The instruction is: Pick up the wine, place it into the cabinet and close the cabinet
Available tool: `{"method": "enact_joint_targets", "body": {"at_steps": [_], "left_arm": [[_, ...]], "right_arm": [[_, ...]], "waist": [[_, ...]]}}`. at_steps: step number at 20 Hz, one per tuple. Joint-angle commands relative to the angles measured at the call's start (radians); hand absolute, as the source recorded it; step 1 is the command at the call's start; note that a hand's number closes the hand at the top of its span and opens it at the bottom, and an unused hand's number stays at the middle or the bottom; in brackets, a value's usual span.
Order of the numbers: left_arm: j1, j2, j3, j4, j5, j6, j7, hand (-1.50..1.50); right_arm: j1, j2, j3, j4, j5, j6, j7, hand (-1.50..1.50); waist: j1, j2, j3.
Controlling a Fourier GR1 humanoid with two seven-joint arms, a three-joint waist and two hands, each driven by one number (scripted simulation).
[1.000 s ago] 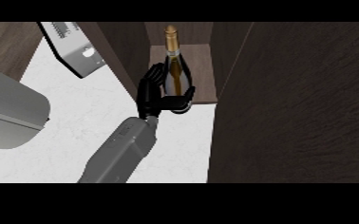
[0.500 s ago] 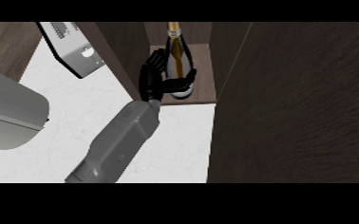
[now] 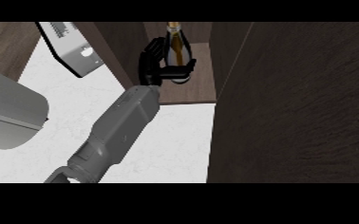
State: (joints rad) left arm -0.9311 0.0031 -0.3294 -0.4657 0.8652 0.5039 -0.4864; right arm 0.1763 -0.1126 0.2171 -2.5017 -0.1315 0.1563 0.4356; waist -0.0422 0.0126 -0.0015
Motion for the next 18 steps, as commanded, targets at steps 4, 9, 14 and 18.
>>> {"method": "enact_joint_targets", "body": {"at_steps": [4, 9, 14, 18], "left_arm": [[-0.138, -0.003, 0.019, 0.119, -0.027, 0.072, -0.029, 1.50], [-0.227, 0.067, 0.018, 0.233, -0.095, 0.149, -0.008, -1.50], [-0.210, 0.074, -0.004, 0.319, -0.140, 0.155, -0.027, -1.50], [-0.236, 0.081, 0.003, 0.360, -0.150, 0.165, -0.005, -1.50]], "right_arm": [[0.004, 0.031, 0.059, -0.127, -0.045, -0.028, 0.071, -1.50], [0.055, 0.019, 0.040, -0.121, -0.075, 0.012, 0.017, -1.50], [0.071, 0.001, -0.001, -0.114, -0.112, 0.047, -0.006, -1.50], [0.081, 0.005, 0.028, -0.135, -0.100, 0.048, 0.012, -1.50]], "waist": [[-0.009, -0.003, 0.001], [-0.019, -0.002, 0.002], [-0.024, 0.004, 0.002], [-0.032, 0.007, 0.001]]}}
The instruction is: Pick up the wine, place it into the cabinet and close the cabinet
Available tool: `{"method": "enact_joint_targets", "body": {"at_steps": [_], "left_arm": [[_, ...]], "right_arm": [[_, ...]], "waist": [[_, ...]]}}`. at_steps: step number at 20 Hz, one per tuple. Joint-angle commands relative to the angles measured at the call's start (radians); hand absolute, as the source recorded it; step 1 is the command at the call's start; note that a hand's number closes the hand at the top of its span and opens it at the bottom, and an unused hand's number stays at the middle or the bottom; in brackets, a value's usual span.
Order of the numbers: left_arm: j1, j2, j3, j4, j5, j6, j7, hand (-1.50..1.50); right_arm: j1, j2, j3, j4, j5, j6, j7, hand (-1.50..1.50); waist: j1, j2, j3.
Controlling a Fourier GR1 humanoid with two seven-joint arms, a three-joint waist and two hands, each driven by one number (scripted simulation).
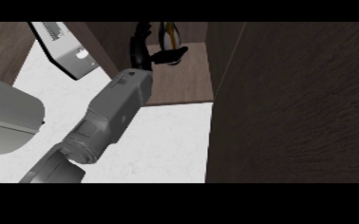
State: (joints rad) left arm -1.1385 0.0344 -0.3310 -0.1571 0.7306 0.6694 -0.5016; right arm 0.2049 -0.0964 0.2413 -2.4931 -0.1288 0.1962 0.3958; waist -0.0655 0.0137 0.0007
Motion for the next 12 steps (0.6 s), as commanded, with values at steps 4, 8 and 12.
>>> {"method": "enact_joint_targets", "body": {"at_steps": [4, 8, 12], "left_arm": [[-0.060, 0.050, 0.012, 0.077, -0.021, 0.002, 0.037, -1.50], [-0.026, 0.010, 0.010, 0.081, -0.039, 0.066, -0.028, -1.50], [-0.030, 0.064, 0.014, 0.075, -0.047, -0.036, -0.015, -1.50]], "right_arm": [[0.057, -0.003, 0.023, -0.126, -0.096, 0.018, 0.027, -1.50], [0.089, -0.023, -0.031, -0.148, -0.135, 0.036, 0.014, -1.50], [0.087, -0.004, 0.008, -0.137, -0.104, 0.020, 0.026, -1.50]], "waist": [[-0.015, 0.009, -0.001], [-0.005, 0.004, -0.001], [0.004, 0.003, -0.001]]}}
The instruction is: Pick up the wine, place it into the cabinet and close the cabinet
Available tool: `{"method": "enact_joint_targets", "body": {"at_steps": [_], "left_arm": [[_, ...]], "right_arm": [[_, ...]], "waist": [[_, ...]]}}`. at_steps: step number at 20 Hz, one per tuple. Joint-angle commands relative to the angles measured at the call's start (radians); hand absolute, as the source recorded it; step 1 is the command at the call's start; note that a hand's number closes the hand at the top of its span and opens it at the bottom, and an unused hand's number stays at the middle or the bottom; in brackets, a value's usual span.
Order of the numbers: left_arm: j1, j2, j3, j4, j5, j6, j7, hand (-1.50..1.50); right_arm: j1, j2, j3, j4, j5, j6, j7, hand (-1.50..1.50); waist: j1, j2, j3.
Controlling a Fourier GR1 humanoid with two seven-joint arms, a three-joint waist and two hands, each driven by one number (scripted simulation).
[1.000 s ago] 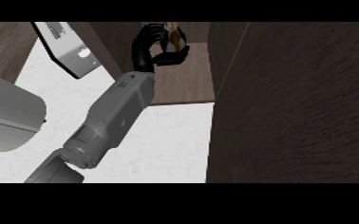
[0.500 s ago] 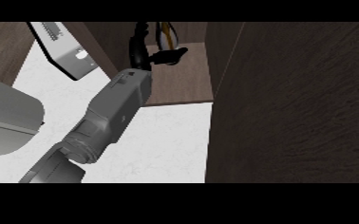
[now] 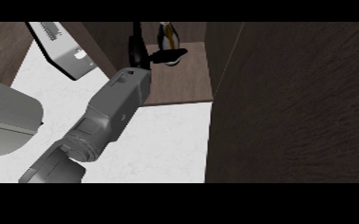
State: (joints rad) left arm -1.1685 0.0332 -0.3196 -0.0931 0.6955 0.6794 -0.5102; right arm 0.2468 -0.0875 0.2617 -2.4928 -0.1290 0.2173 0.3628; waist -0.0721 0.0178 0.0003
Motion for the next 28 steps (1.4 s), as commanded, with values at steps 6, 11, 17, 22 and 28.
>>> {"method": "enact_joint_targets", "body": {"at_steps": [6, 11, 17, 22, 28], "left_arm": [[0.009, 0.066, -0.002, -0.036, -0.034, -0.138, -0.078, -1.50], [0.034, 0.037, 0.028, -0.069, -0.022, -0.214, -0.120, -1.50], [0.114, -0.017, 0.048, -0.181, -0.018, -0.249, -0.208, -1.50], [0.094, 0.011, 0.037, -0.285, -0.030, -0.247, -0.099, -1.50], [0.254, -0.011, -0.004, -0.480, -0.060, -0.230, -0.119, -1.50]], "right_arm": [[0.049, 0.013, 0.036, -0.152, -0.067, -0.021, 0.074, -1.50], [0.081, 0.000, 0.034, -0.182, -0.056, -0.019, 0.080, -1.50], [0.124, 0.013, 0.031, -0.168, -0.038, -0.018, 0.015, -1.50], [0.139, -0.015, -0.028, -0.181, -0.103, -0.002, 0.034, -1.50], [0.055, -0.017, -0.037, -0.179, -0.088, -0.034, 0.093, -1.50]], "waist": [[0.026, -0.007, -0.002], [0.031, -0.011, -0.001], [0.057, -0.024, 0.000], [0.072, -0.030, 0.001], [0.085, -0.030, 0.000]]}}
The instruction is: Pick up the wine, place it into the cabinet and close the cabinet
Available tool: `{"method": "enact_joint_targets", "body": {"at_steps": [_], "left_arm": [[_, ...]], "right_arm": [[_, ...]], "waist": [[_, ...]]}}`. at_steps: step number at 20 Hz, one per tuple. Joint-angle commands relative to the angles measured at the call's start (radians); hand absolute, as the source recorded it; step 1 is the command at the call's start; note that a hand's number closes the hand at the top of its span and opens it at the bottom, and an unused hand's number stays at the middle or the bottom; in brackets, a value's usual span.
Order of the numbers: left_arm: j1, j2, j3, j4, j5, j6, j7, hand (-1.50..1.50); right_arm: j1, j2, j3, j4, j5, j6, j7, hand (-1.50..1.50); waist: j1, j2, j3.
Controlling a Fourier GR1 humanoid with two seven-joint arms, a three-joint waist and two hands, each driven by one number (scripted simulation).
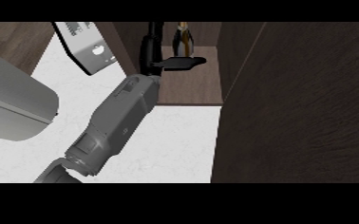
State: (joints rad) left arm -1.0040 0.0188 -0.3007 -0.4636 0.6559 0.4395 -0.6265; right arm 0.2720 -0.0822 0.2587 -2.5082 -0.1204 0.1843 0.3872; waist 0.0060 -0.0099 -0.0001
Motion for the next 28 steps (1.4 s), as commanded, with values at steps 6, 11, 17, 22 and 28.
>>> {"method": "enact_joint_targets", "body": {"at_steps": [6, 11, 17, 22, 28], "left_arm": [[0.227, 0.040, -0.079, -0.346, -0.033, 0.020, 0.088, -1.50], [0.442, 0.036, -0.156, -0.556, -0.049, 0.030, 0.094, -1.50], [0.600, 0.098, -0.230, -0.855, -0.082, 0.099, 0.173, -1.50], [0.772, 0.117, -0.324, -1.080, -0.150, 0.181, 0.183, -1.50], [0.915, 0.201, -0.349, -1.217, -0.182, 0.174, 0.158, -1.50]], "right_arm": [[0.041, -0.007, 0.045, -0.199, -0.026, -0.034, 0.091, -1.50], [0.091, -0.035, 0.021, -0.189, -0.043, -0.004, 0.026, -1.50], [0.020, -0.016, 0.090, -0.234, -0.014, -0.066, 0.138, -1.50], [-0.002, -0.028, 0.030, -0.158, -0.020, -0.052, 0.060, -1.50], [0.010, -0.152, 0.069, -0.182, -0.068, 0.070, 0.138, 1.50]], "waist": [[0.016, -0.006, 0.000], [0.012, -0.008, 0.001], [0.006, -0.002, -0.001], [0.003, 0.002, 0.001], [0.001, 0.001, 0.000]]}}
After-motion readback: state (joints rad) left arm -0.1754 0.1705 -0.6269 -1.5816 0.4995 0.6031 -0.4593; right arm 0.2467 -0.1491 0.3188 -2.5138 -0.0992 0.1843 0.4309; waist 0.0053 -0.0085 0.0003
